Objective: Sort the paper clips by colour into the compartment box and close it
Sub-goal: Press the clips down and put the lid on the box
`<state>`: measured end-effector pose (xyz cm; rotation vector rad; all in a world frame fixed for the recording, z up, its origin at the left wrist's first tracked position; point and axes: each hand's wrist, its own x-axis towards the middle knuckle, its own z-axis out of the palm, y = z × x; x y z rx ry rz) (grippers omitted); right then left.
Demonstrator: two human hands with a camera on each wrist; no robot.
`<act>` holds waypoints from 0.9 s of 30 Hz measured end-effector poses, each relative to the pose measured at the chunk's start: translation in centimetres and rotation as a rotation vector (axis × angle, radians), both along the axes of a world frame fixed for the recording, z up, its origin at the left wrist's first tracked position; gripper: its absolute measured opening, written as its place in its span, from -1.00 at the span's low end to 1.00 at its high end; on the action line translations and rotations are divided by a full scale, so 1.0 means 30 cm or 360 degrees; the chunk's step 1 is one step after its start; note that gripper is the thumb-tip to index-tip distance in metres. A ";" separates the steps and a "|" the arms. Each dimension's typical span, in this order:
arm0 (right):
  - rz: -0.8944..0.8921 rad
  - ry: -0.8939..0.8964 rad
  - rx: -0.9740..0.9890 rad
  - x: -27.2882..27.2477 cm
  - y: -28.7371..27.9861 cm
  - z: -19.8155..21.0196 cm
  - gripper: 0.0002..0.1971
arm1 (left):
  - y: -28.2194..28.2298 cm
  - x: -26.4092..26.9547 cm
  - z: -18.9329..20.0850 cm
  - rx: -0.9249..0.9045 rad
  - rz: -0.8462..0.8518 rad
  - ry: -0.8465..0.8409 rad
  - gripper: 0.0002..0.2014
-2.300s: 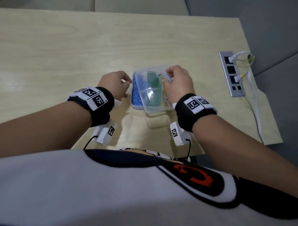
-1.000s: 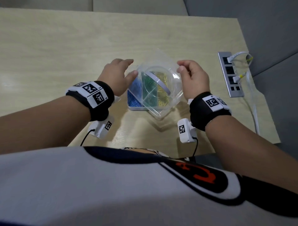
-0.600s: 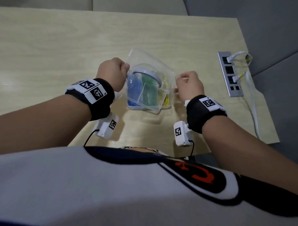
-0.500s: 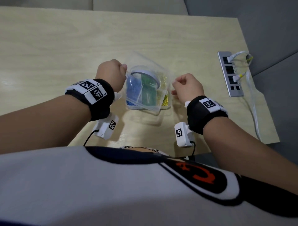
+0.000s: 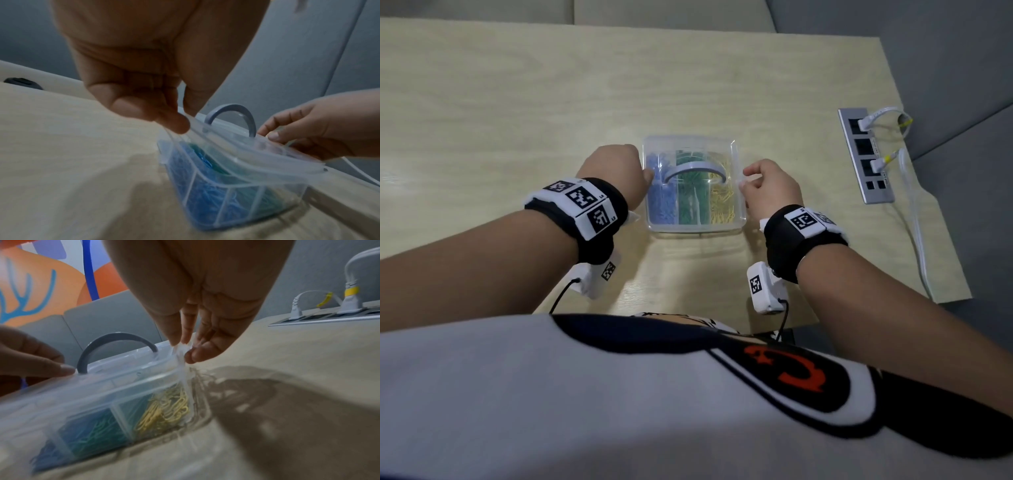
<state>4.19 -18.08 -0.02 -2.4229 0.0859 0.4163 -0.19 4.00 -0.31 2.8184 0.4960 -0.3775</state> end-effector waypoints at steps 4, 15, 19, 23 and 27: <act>-0.0028 -0.0008 -0.0061 0.008 0.007 -0.004 -0.66 | 0.003 0.012 -0.001 -0.0018 0.0065 -0.0040 -0.67; 0.0374 -0.0125 -0.0740 0.044 0.039 0.030 -0.74 | -0.006 0.041 -0.006 -0.0287 0.0231 -0.0077 -0.77; 0.0534 -0.0218 -0.0974 0.033 0.060 0.038 -0.85 | -0.021 0.047 0.011 -0.0200 0.0152 -0.0066 -0.81; 0.0593 -0.0225 -0.1042 0.028 0.071 0.049 -0.82 | -0.035 0.051 0.023 -0.0058 0.0055 -0.0058 -0.83; 0.0543 -0.0246 -0.1018 0.028 0.060 0.039 -0.81 | -0.031 0.058 0.012 -0.0079 0.0076 -0.0081 -0.85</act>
